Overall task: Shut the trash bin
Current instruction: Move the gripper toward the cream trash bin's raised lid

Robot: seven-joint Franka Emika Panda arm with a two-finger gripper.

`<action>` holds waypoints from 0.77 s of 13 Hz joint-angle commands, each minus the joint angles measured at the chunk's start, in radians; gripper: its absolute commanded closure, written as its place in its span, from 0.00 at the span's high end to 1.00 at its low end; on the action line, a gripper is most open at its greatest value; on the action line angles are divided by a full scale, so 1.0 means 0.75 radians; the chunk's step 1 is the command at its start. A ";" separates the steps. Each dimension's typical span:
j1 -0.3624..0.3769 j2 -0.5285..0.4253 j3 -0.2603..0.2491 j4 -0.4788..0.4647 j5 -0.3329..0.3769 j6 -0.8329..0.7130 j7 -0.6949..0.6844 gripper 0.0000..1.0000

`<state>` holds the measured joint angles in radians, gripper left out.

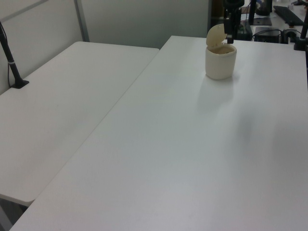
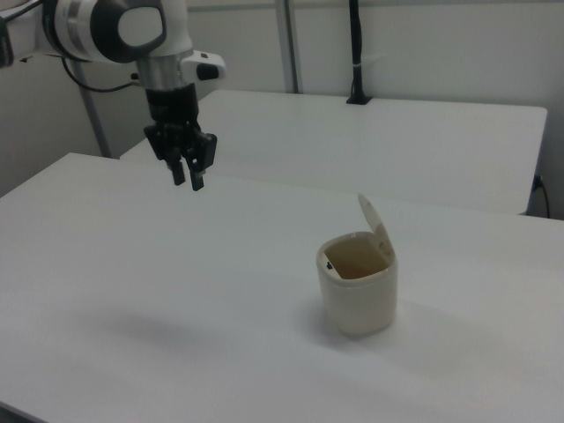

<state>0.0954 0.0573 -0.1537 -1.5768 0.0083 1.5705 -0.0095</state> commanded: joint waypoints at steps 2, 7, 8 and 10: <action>-0.021 0.030 -0.122 0.047 0.020 0.121 0.080 0.00; -0.037 0.079 -0.263 0.057 0.014 0.323 0.293 0.00; -0.045 0.095 -0.304 0.057 0.014 0.378 0.323 0.00; -0.080 0.138 -0.359 0.057 0.011 0.572 0.385 0.00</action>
<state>0.0520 0.1193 -0.3782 -1.5500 0.0082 1.8724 0.2130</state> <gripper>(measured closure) 0.991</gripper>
